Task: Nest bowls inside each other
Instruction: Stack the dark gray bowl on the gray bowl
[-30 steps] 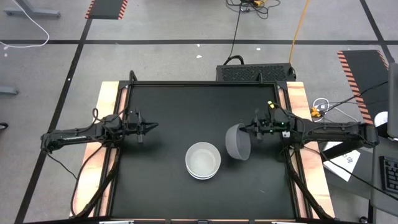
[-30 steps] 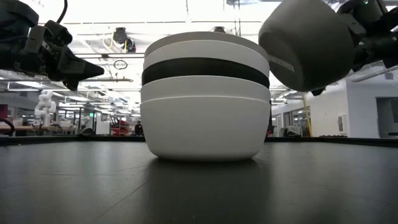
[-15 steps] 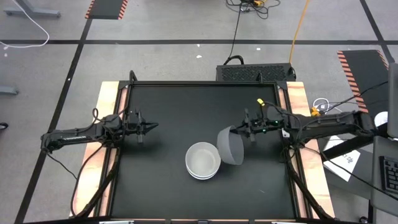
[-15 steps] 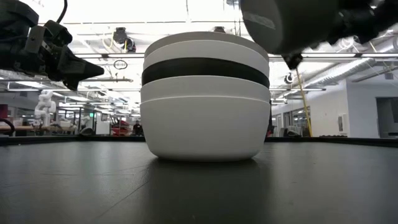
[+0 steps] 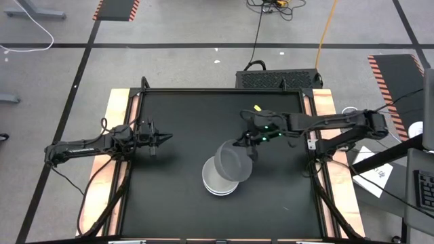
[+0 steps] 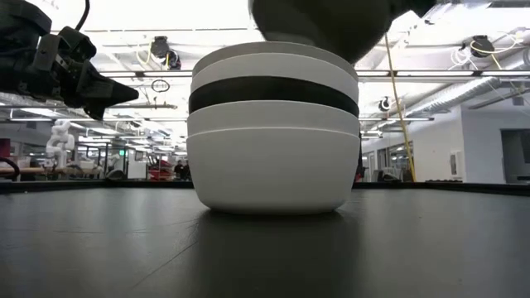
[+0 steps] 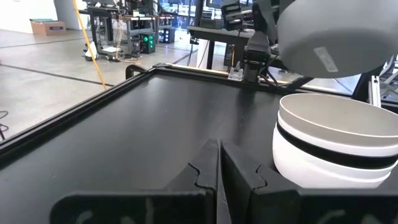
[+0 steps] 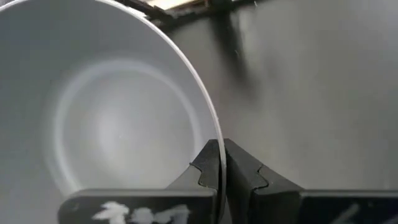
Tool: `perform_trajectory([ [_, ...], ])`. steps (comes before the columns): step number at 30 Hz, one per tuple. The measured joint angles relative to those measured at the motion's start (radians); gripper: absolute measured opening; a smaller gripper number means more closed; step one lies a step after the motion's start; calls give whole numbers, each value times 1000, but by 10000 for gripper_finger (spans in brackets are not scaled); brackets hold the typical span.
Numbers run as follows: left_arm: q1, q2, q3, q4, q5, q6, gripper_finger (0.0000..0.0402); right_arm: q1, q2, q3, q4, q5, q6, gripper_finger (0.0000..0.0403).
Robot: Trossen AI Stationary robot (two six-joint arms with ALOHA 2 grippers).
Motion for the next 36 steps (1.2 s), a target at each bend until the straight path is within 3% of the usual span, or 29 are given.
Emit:
perform_trajectory([
  [13, 0, 0, 0, 0, 0, 1, 21, 15, 219, 277, -275, -6, -39, 0],
  [25, 0, 0, 0, 0, 0, 13, 21, 22, 314, 300, -307, -60, 10, 0],
  [36, 0, 0, 0, 0, 0, 14, 21, 22, 326, 301, -402, -63, 28, 0],
])
